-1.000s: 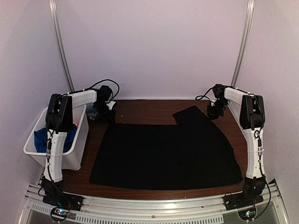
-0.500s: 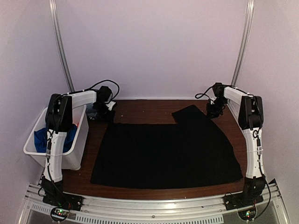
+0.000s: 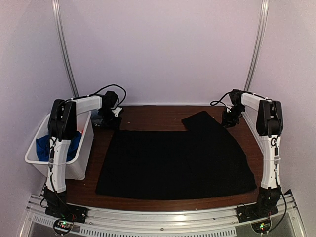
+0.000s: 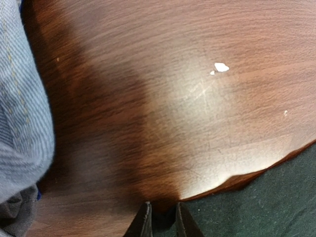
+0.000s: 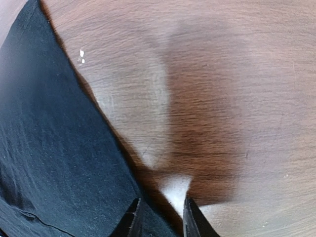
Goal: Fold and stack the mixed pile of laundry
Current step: Pick up the 1/3-folded T-shirt from the center of the board.
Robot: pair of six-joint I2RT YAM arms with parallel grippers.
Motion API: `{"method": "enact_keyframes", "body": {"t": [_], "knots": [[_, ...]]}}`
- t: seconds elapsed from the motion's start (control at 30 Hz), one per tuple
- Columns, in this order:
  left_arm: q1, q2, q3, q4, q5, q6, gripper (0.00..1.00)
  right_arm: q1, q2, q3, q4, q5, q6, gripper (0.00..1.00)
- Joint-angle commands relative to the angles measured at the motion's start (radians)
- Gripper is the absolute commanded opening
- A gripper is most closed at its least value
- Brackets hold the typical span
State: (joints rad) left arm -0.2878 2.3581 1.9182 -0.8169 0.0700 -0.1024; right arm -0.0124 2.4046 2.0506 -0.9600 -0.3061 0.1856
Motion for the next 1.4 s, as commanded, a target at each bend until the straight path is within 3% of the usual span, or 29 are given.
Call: {"method": "enact_keyframes", "body": {"t": [0.0,0.1,0.23,0.27,0.9,1.17,1.37], "knots": [[0.007,0.021,-0.019,-0.005,0.011,0.001,0.17,-0.001,0.038,0.020,-0.009,0.000,-0.018,0.24],[0.007,0.022,-0.018,-0.006,0.018,0.000,0.13,0.000,0.053,0.031,-0.023,-0.018,-0.032,0.17],[0.007,0.018,-0.018,-0.005,0.031,-0.003,0.04,0.002,0.029,0.015,-0.021,-0.035,-0.047,0.00],[0.007,0.017,-0.015,-0.005,0.036,-0.004,0.00,0.002,0.020,0.014,-0.016,-0.041,-0.049,0.00],[0.032,-0.111,-0.003,0.061,0.033,-0.038,0.00,-0.031,-0.105,0.089,0.065,-0.047,0.036,0.00],[0.032,-0.161,-0.068,0.089,0.043,0.001,0.00,-0.031,-0.192,0.017,0.073,-0.068,0.034,0.00],[0.032,-0.266,-0.177,0.163,0.039,0.022,0.00,-0.031,-0.320,-0.153,0.113,-0.057,0.025,0.00]]}}
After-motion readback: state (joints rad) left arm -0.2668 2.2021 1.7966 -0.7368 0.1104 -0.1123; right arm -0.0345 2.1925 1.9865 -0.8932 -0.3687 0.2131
